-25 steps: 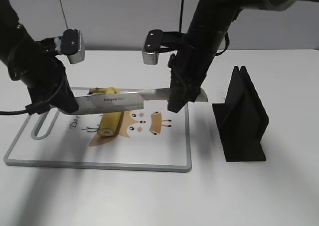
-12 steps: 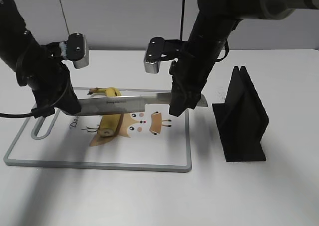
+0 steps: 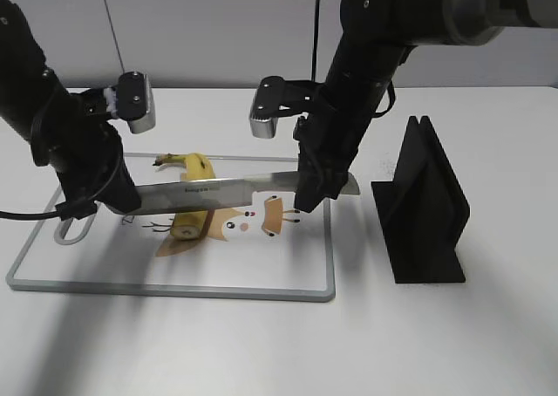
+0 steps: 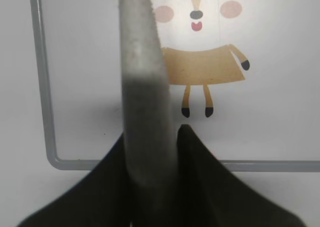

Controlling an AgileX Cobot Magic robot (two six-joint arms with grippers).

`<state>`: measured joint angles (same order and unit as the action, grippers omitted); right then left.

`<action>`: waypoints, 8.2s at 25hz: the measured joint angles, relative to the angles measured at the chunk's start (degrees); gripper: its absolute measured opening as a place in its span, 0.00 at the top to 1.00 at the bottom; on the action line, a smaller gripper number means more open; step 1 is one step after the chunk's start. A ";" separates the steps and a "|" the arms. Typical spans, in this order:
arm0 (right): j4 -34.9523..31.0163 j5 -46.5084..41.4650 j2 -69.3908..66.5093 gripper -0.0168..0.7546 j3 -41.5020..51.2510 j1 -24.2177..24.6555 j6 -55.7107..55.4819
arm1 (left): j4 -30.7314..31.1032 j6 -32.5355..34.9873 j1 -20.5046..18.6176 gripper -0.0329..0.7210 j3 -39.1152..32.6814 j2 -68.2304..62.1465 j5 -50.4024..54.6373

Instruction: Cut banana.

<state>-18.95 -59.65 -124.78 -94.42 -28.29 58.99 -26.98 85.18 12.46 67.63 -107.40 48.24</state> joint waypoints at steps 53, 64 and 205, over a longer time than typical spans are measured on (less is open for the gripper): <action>0.15 4.94 -4.06 0.70 0.28 -0.01 1.04 | -2.40 0.07 0.10 0.97 -4.65 -2.58 -6.86; -0.18 3.47 0.76 0.70 0.34 -0.01 1.04 | -0.98 -0.22 0.10 0.97 -4.95 5.52 -4.38; 21.10 28.70 47.23 0.76 55.44 0.94 -92.32 | 24.53 -74.15 -8.64 0.31 -39.87 106.47 13.92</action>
<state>2.15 -30.95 -77.55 -38.98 -27.35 -33.33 -2.46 11.03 3.83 27.76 -0.93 62.17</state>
